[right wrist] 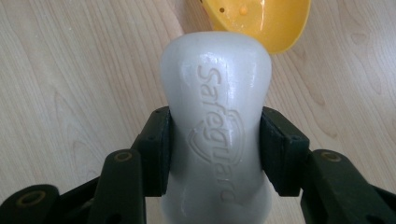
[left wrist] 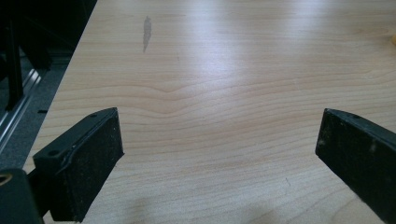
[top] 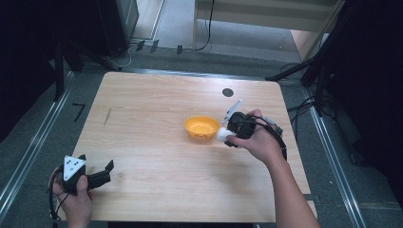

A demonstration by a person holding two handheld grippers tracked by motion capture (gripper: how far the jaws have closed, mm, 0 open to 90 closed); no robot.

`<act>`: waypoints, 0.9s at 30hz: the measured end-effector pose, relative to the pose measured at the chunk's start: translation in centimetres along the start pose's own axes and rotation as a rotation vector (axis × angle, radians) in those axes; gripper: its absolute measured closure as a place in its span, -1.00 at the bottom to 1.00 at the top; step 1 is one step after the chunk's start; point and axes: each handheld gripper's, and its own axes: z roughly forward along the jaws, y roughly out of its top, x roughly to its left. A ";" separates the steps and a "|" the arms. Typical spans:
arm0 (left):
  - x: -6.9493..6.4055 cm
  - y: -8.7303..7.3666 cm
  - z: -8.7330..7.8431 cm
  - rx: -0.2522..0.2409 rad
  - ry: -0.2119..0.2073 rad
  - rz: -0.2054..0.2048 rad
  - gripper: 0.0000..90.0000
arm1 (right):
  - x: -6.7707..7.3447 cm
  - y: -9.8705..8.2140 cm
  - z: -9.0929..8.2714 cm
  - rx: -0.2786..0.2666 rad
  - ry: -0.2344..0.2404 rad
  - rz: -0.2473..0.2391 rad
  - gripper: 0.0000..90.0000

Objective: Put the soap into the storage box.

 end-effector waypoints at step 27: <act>0.0 0.0 0.0 -0.004 -0.004 0.000 -0.97 | -1.9 5.2 0.1 -0.005 0.015 -0.068 0.13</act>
